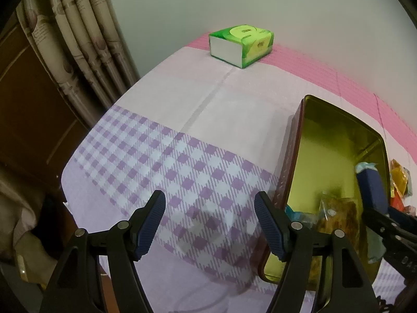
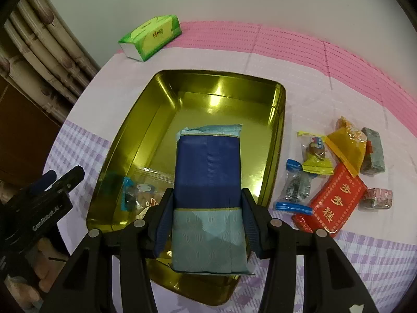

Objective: Organize snacks
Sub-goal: 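Lower the blue-and-teal package into the gold tin and open the right tool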

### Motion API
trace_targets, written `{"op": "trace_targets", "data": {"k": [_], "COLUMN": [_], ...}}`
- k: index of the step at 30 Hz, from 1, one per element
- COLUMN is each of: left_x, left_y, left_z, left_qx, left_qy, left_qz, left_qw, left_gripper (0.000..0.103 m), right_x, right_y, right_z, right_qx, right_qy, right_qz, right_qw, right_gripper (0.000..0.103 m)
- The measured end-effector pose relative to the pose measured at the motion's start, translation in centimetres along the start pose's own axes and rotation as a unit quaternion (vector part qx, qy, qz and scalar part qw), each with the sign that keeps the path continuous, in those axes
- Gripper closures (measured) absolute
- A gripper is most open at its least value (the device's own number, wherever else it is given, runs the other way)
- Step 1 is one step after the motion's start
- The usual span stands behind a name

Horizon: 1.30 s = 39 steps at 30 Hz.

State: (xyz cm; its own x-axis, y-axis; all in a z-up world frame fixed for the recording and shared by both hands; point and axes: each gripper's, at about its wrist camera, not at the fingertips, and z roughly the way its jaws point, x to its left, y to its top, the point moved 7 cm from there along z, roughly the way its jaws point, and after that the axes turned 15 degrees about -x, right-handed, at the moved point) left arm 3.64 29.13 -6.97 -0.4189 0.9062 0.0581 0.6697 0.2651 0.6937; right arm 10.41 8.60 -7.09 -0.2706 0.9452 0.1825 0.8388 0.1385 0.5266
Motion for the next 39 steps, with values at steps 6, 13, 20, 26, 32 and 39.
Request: {"op": "trace_targets", "data": {"k": [6,13,20,26,32,39], "left_x": [0.1,0.1,0.0,-0.1,-0.3,-0.6], "left_y": [-0.1,-0.2,-0.3,-0.4,-0.4,-0.3], "left_z": [0.1,0.2,0.2,0.2,0.3,0.2], "left_qx": [0.003,0.006,0.008,0.008,0.008,0.006], "left_qy": [0.003,0.0,-0.002,-0.002,-0.002,-0.006], "left_qz": [-0.002,-0.002,0.002,0.002,0.006,0.014], "left_qw": [1.0,1.0,1.0,1.0,0.9999,0.9999], "left_gripper": [0.031,0.029,0.029,0.029,0.029,0.028], "right_x": [0.8,0.5,0.7,0.7,0.4,0.4], "right_y": [-0.5,-1.3,-1.6,-1.6,-1.5,-0.9], "right_z": [1.3,2.2,2.4,2.2,1.6,0.6], "right_qx": [0.012,0.021,0.023,0.024,0.017,0.006], "right_qy": [-0.002,-0.009,-0.011,-0.006,-0.007,-0.004], "right_qz": [0.0,0.005,-0.011,-0.01,-0.008,-0.013], "right_qw": [1.0,1.0,1.0,1.0,1.0,1.0], "right_gripper": [0.057,0.057,0.056,0.055,0.051,0.045]}}
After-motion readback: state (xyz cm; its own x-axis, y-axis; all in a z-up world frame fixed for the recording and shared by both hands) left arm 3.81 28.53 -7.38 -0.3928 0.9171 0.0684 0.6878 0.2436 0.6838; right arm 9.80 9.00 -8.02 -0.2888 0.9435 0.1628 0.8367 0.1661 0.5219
